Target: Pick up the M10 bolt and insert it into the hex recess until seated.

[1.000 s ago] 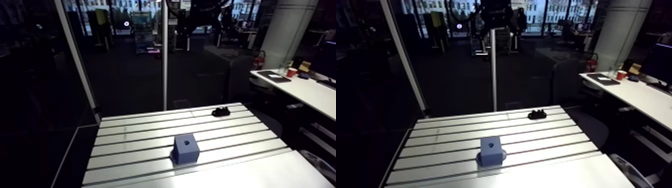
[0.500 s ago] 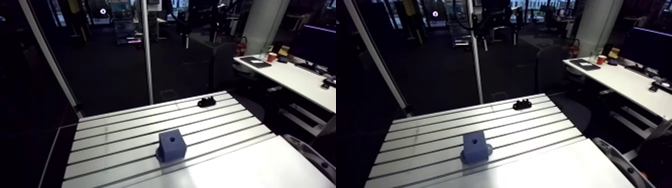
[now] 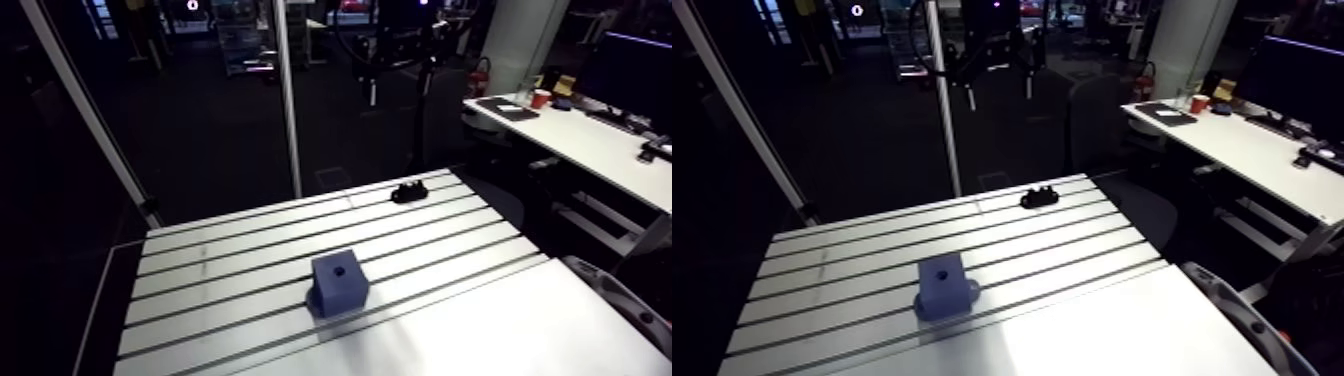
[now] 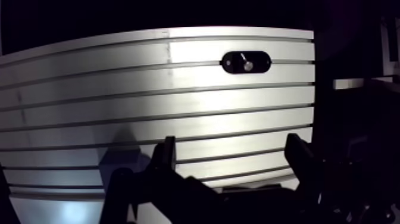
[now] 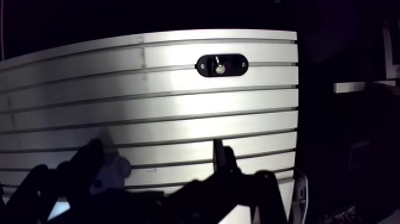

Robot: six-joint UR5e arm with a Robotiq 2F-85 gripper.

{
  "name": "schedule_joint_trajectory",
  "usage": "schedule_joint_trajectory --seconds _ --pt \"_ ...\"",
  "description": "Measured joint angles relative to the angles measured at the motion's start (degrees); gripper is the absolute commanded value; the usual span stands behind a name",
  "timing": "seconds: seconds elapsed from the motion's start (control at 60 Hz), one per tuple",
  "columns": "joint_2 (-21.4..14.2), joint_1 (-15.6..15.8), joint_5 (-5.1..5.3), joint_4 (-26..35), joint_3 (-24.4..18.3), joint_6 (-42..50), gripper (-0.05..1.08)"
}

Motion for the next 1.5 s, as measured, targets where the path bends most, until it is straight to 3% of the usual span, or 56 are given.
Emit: schedule_joint_trajectory --seconds 0.317,0.683,0.783,0.983,1.5 --pt "0.36 -0.4 0.12 -3.79 1.86 1.07 0.01" --pt "0.34 -3.74 0.62 -9.59 6.15 0.94 0.01" --pt "0.35 -5.02 1.54 -10.84 7.15 0.67 0.01" --pt "0.85 -7.99 4.43 -13.15 8.64 -0.2 0.01" --pt "7.29 -10.3 8.24 -20.68 9.59 -3.48 0.01"
